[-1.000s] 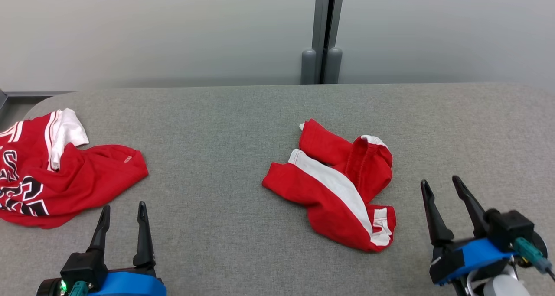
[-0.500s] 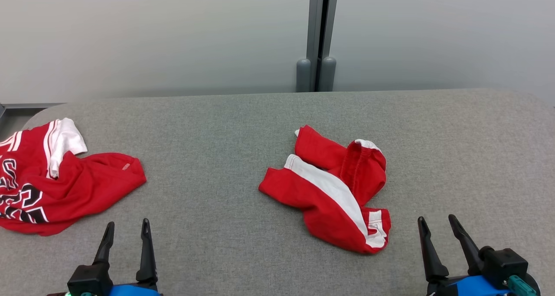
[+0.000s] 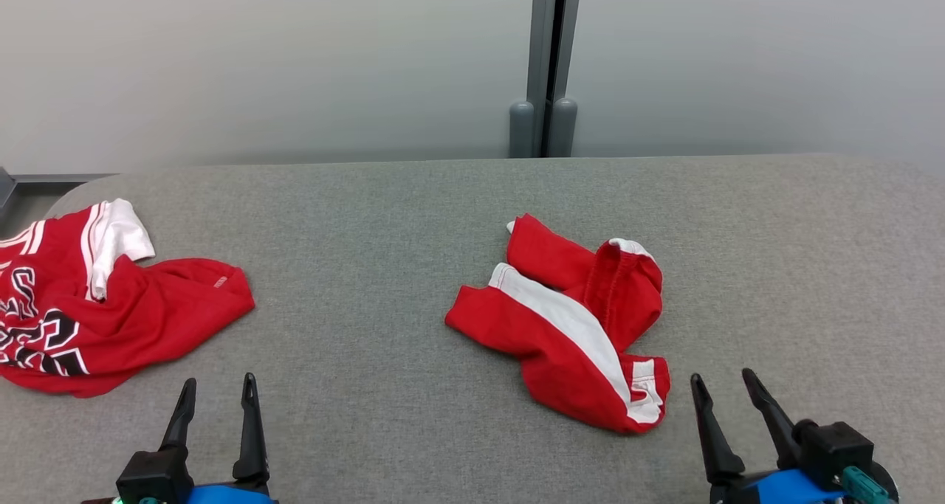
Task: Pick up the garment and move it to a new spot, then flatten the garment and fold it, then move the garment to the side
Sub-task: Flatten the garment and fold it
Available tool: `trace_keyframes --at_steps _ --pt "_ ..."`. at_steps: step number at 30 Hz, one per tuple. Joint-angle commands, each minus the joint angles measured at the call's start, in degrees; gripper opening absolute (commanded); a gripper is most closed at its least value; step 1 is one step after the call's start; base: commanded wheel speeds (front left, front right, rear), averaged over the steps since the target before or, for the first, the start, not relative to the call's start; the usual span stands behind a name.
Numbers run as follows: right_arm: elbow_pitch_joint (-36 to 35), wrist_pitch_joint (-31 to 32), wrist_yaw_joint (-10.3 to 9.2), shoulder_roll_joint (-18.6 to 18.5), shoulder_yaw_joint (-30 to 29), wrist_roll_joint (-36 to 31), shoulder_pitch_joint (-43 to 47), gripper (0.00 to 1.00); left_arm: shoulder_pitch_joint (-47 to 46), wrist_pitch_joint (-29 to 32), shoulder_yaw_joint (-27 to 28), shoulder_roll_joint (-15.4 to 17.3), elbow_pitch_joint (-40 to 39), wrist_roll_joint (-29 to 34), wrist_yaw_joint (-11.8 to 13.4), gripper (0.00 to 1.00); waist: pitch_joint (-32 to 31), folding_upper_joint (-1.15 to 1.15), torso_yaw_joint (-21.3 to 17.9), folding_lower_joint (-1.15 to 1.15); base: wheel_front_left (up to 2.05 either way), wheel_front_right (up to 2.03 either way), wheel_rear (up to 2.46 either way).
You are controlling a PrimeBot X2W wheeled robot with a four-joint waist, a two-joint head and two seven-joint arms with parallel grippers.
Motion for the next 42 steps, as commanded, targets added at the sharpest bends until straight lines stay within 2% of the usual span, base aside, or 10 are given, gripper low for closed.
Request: trace_keyframes --at_steps 1,6,10,20,27,31,32,33,34,42 --pt "0.0 -0.2 0.03 0.2 0.3 0.5 -1.4 1.00 -1.0 -0.2 -0.2 0.0 0.1 0.0 0.1 1.00 0.2 0.00 0.3 0.00 0.00 0.00 0.00" --pt "1.8 -0.2 0.03 -1.8 4.9 0.6 -7.2 1.00 -2.3 -0.2 -0.8 -0.1 0.0 -0.3 -0.1 1.00 1.5 0.00 1.7 0.00 0.00 0.00 0.00" --pt "5.9 1.6 0.03 -2.8 9.7 1.3 -16.0 1.00 -3.5 -0.2 -1.3 0.0 -0.1 -0.5 -0.1 1.00 2.6 0.00 3.1 0.00 0.00 0.00 0.00" --pt "21.8 15.3 0.02 -4.9 21.6 3.4 -36.8 1.00 -6.1 -0.2 -3.7 -0.1 0.6 -2.4 0.5 1.00 5.8 0.00 7.1 0.00 0.00 0.00 0.00" --pt "32.7 23.7 0.03 -5.5 28.2 7.6 -42.7 1.00 -7.1 -0.2 -4.5 -0.1 0.7 -3.5 1.1 1.00 6.9 0.00 8.8 0.00 0.00 0.00 0.00" --pt "35.7 26.2 0.02 -5.4 32.1 10.8 -44.4 1.00 -7.1 -0.2 -4.6 -0.1 0.7 -3.9 1.1 1.00 7.3 0.00 8.8 0.00 0.00 0.00 0.00" --pt "36.2 26.8 0.02 -5.4 33.4 11.4 -44.6 0.47 -7.1 -0.2 -4.6 -0.1 0.7 -4.0 1.2 1.00 7.3 0.00 8.8 0.00 0.00 0.00 0.00" --pt "36.3 26.8 0.02 -5.6 34.4 12.2 -44.8 0.05 -7.2 -0.2 -4.7 -0.1 0.8 -4.0 1.2 1.00 7.3 0.00 8.8 0.00 0.00 0.00 0.00" --pt "36.4 26.4 0.02 -5.8 35.1 13.3 -45.0 0.00 -7.3 -0.2 -4.8 -0.1 0.9 -4.0 1.2 1.00 7.4 0.00 8.8 0.00 0.00 0.00 0.00" --pt "34.6 17.9 0.02 -5.7 40.2 17.7 -45.9 0.00 -6.9 -0.2 -4.6 -0.1 1.1 -4.2 1.4 1.00 6.2 0.00 8.0 0.00 0.00 0.00 0.00"
